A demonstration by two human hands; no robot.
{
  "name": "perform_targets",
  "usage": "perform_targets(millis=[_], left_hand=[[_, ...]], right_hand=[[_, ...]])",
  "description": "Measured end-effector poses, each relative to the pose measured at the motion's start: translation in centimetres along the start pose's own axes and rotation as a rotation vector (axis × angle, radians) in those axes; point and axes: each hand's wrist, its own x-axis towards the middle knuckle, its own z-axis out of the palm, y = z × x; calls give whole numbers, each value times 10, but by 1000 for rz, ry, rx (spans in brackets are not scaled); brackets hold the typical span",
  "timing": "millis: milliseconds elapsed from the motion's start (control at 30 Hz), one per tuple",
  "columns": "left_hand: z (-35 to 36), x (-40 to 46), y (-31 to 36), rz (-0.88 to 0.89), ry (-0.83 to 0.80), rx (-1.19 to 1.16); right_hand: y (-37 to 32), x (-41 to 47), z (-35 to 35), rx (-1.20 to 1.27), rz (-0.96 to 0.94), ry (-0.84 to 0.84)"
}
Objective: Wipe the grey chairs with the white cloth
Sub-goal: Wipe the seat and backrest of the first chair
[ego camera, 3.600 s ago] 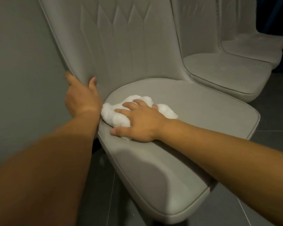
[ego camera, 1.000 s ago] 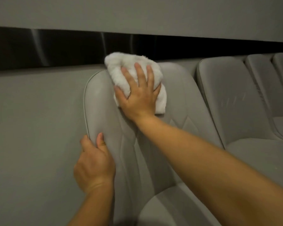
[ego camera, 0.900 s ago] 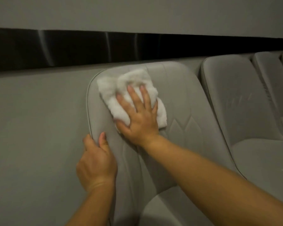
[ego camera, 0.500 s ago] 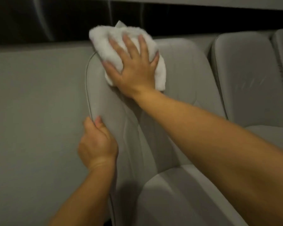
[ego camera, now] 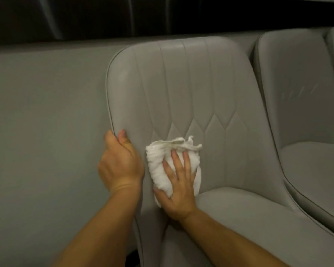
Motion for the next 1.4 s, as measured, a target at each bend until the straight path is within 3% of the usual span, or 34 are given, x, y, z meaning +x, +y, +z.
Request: perform_targets(millis=[167, 300, 433, 567, 633, 700, 733, 867, 967, 1067, 1133, 1233, 1400], left_hand=[[2, 1, 1, 6, 6, 25], [2, -1, 1, 2, 19, 44], [-5, -2, 7, -24, -40, 96], [-15, 14, 13, 87, -105, 107], [-15, 29, 33, 6, -66, 10], [-12, 42, 68, -106, -60, -88], [-12, 47, 84, -74, -80, -68], [-20, 86, 101, 335, -66, 269], [-30, 136, 104, 363, 48, 332], [-20, 141, 101, 510, 136, 406], [-15, 137, 99, 589, 62, 383], [-16, 151, 110, 608, -47, 427], [3, 132, 121, 601, -16, 552]], right_hand=[[-10, 164, -29, -273, -6, 202], [-17, 241, -50, -348, -60, 159], [4, 146, -48, -350, 45, 60], [38, 24, -54, -368, 104, -269], [46, 23, -62, -342, 121, -340], [48, 59, -67, -349, 126, -278], [48, 86, -72, -361, 146, -227], [58, 204, -108, -452, 184, -99], [60, 253, -120, -450, 182, -54], [59, 232, -106, -425, 206, 40], [66, 197, -92, -440, 196, 38], [76, 146, -75, -417, 204, 41], [61, 56, -40, -351, 286, -12]])
